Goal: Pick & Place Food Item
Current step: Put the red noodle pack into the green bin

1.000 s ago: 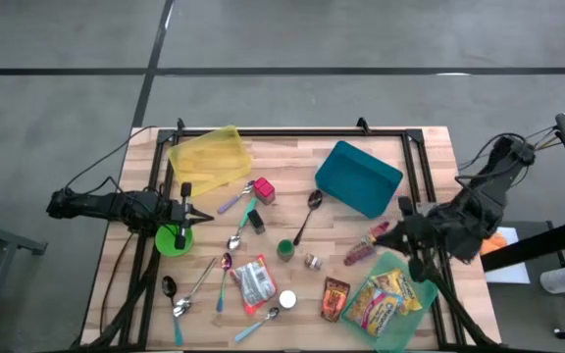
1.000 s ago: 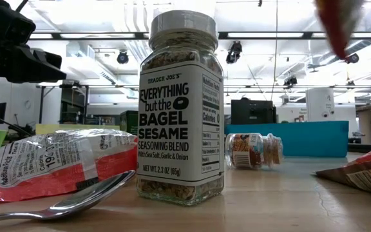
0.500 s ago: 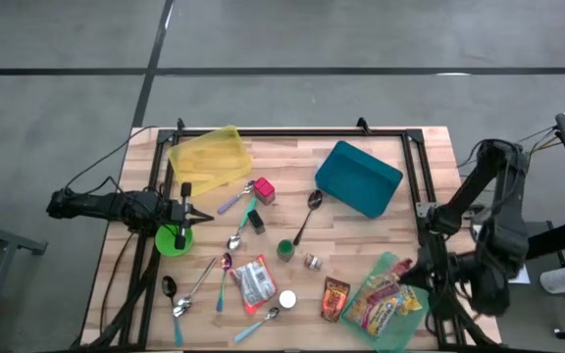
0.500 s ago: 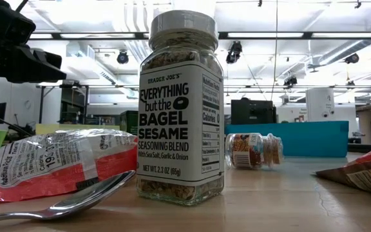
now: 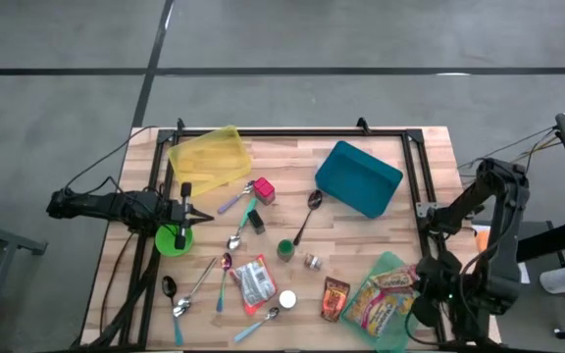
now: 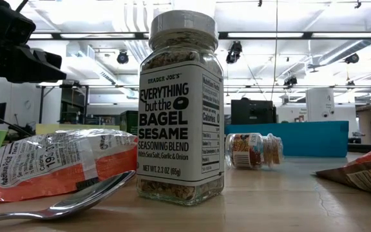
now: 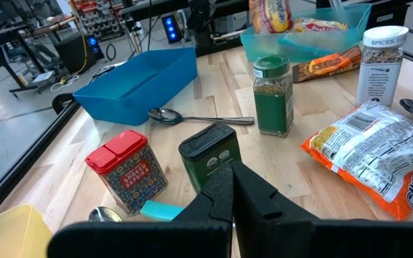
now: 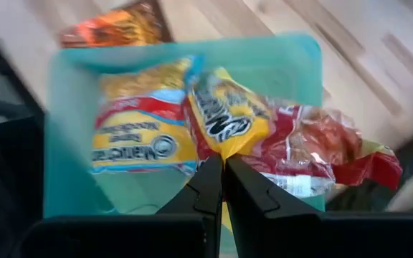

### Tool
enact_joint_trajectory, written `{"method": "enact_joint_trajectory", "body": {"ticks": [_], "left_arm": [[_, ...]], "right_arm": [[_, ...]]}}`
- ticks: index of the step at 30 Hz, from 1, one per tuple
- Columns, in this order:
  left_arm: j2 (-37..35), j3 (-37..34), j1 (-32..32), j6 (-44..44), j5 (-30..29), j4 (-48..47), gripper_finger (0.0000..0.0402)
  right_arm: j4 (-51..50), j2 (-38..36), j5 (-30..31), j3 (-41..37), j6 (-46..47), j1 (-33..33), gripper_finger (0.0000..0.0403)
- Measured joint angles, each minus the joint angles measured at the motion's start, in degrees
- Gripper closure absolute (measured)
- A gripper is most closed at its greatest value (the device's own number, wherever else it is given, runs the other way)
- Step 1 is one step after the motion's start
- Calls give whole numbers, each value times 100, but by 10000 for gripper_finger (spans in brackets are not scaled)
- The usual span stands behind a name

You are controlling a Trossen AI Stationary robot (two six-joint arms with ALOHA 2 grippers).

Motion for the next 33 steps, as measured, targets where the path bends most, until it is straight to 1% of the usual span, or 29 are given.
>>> {"method": "enact_joint_trajectory", "body": {"ticks": [3, 6, 18, 24, 26, 27, 33], "left_arm": [[0, 0, -1, 0, 0, 0, 401], [0, -1, 0, 0, 0, 0, 401], [0, -1, 0, 0, 0, 0, 401], [0, -1, 0, 0, 0, 0, 401], [0, 1, -1, 0, 0, 0, 401], [0, -1, -1, 0, 0, 0, 401], [0, -1, 0, 0, 0, 0, 401]], "right_arm": [[3, 19, -236, -88, 425, 0, 390], [6, -10, -288, -192, 686, 2, 390], [111, -76, -288, -481, 801, -2, 390], [125, -93, -426, -564, 1119, -2, 388], [127, -119, -437, -581, 1185, 0, 374], [123, -133, -439, -591, 1228, 0, 362], [123, -288, -435, -652, 1169, 0, 257]]}}
